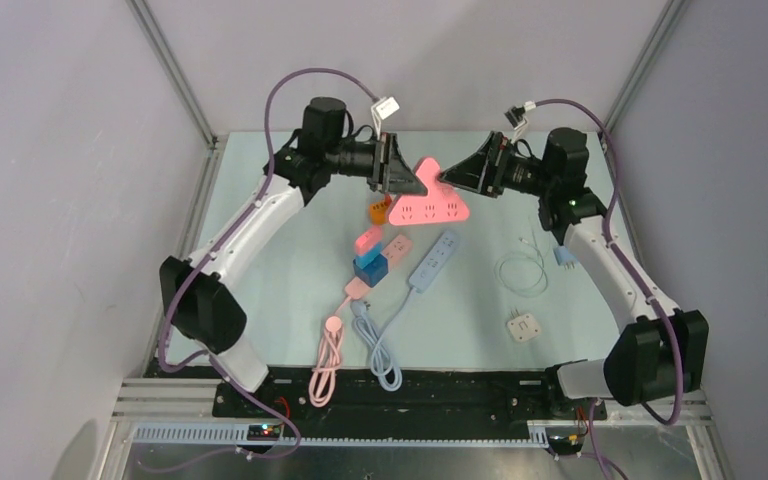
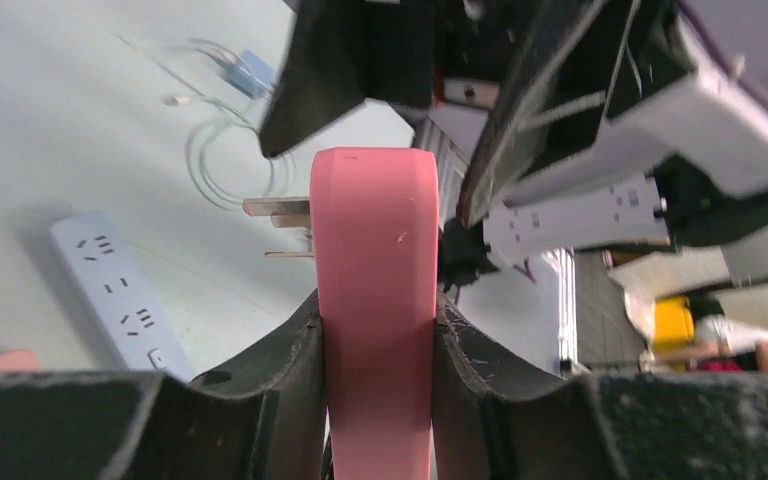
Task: Insert the plug
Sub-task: Pick up the plug from the center of the board.
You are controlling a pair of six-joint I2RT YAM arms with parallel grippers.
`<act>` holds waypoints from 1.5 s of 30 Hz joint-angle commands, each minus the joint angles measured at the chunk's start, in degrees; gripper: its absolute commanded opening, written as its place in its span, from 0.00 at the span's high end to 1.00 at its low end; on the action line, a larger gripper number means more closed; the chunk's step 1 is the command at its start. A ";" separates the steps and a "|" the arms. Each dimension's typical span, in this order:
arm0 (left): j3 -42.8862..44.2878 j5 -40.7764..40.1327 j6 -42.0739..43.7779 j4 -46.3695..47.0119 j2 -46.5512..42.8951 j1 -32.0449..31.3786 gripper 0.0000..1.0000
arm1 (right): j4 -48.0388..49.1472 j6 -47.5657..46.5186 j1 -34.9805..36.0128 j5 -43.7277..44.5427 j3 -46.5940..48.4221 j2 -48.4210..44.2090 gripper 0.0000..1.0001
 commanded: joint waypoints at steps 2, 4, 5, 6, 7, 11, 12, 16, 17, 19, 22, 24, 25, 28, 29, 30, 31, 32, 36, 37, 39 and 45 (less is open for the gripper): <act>7.51 -12.74 -12.24 2.41 -4.38 0.65 1.00 | 12.17 10.10 4.47 14.16 -2.74 -5.32 0.01; 8.17 -16.29 -16.39 3.18 -4.93 0.82 1.00 | 14.74 12.25 5.92 17.63 -3.78 -6.02 0.00; 8.33 -17.13 -18.96 4.15 -5.39 0.92 1.00 | 15.85 13.32 6.20 19.67 -4.86 -6.15 0.00; 8.59 -18.83 -20.05 4.64 -5.91 1.00 1.00 | 17.80 15.77 6.71 20.76 -5.41 -6.48 0.01; 8.55 -19.58 -22.34 5.68 -6.30 1.21 1.00 | 18.78 16.89 6.90 22.65 -6.48 -6.60 0.01; 6.38 -24.29 -29.65 11.34 -8.79 1.94 1.00 | 26.48 26.35 7.44 26.40 -10.29 -6.96 0.02; 4.10 -24.84 -31.33 13.51 -9.68 2.08 1.00 | 29.90 27.62 7.66 26.63 -11.39 -6.82 0.03; -3.09 -24.33 -43.75 29.87 -10.97 2.29 1.00 | 38.04 32.03 8.79 27.41 -12.27 -5.19 0.04; -3.62 -24.85 -44.92 31.17 -11.03 2.12 1.00 | 41.85 33.99 9.05 27.35 -12.27 -4.72 0.04; -5.14 -26.19 -45.26 32.35 -11.83 1.85 1.00 | 46.62 37.10 9.45 26.96 -12.28 -2.90 0.04; -6.17 -27.69 -45.19 33.04 -13.03 1.82 1.00 | 50.70 40.20 10.30 26.48 -12.29 0.18 0.07; -6.94 -28.70 -45.60 33.06 -13.54 1.64 1.00 | 52.99 41.89 11.08 26.98 -12.12 1.54 0.10; -7.58 -29.28 -45.72 33.11 -13.85 1.57 1.00 | 53.87 42.76 11.47 26.96 -11.76 2.25 0.11; -8.70 -30.29 -46.47 33.35 -14.16 1.38 1.00 | 54.31 43.78 12.05 27.15 -11.36 3.05 0.20; -9.05 -30.32 -46.55 33.43 -14.18 1.32 1.00 | 54.04 43.85 12.26 27.22 -11.26 3.29 0.22; -9.11 -30.30 -46.48 33.54 -14.17 1.22 1.00 | 53.91 43.91 12.27 27.43 -11.28 3.39 0.27; -9.15 -30.24 -46.29 33.52 -14.17 1.19 1.00 | 53.75 43.92 12.27 27.50 -11.24 3.44 0.29; -9.25 -30.28 -45.80 33.52 -14.26 1.01 1.00 | 53.72 43.92 12.18 27.57 -11.19 3.50 0.35; -9.48 -30.01 -43.82 33.55 -14.59 0.81 0.97 | 54.04 44.14 12.02 26.45 -10.10 4.71 0.42; -9.86 -29.96 -43.71 33.59 -14.60 0.81 0.97 | 54.26 44.30 12.01 26.34 -9.98 4.85 0.43; -10.45 -29.77 -43.62 33.60 -14.59 0.80 0.95 | 54.54 44.71 11.96 26.20 -9.73 5.16 0.46; -10.81 -28.70 -40.87 33.55 -15.08 0.78 0.80 | 53.12 45.25 10.94 24.90 -9.66 5.19 0.82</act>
